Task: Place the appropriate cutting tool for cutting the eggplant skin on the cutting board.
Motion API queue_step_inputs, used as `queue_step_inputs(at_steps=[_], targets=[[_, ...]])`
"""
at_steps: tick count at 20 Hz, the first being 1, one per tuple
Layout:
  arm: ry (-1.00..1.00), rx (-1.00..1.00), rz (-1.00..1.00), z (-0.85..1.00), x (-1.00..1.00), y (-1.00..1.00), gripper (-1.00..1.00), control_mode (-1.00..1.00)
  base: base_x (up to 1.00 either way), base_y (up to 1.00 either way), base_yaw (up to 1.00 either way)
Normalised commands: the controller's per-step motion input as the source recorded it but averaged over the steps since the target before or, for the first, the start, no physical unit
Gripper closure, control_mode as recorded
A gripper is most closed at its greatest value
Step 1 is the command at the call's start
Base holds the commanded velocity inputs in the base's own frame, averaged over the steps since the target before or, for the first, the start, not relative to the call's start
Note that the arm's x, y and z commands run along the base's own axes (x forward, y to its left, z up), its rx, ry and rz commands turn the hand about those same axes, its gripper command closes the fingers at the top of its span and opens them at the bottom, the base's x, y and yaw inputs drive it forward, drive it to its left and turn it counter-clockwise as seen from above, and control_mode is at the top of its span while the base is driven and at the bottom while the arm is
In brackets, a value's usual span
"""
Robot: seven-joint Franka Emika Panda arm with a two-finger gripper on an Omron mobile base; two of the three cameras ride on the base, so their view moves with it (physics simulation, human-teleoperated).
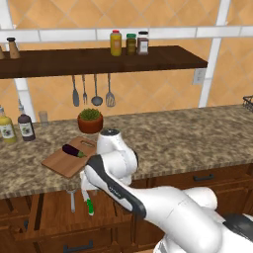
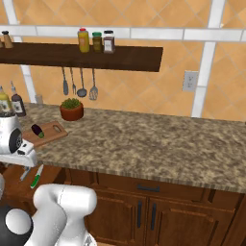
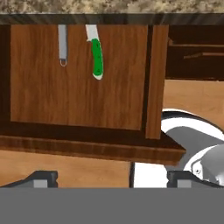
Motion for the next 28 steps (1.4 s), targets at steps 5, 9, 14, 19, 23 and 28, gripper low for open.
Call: queue_step_inputs(at_steps=[5, 9, 14, 19, 23, 28], targets=[[0.09, 0.00, 0.00, -0.53, 0.00, 0.53, -1.00, -1.00, 0.00, 0.00, 0.00], [0.01, -0.05, -0.15, -0.56, 0.00, 0.15, -1.00, -1.00, 0.00, 0.00, 0.00], [-0.04, -0.04, -0.10, -0.63, -0.02, 0.00, -1.00, -1.00, 0.00, 0.00, 0.00], [-0.04, -0.05, -0.07, -0.51, -0.01, 0.00, -1.00, -1.00, 0.00, 0.00, 0.00], [-0.01, -0.02, -0.05, -0.30, -0.08, 0.01, -1.00, -1.00, 0.00, 0.00, 0.00], [0.00, 0.00, -0.02, -0.15, -0.16, 0.00, -1.00, -1.00, 0.00, 0.00, 0.00]])
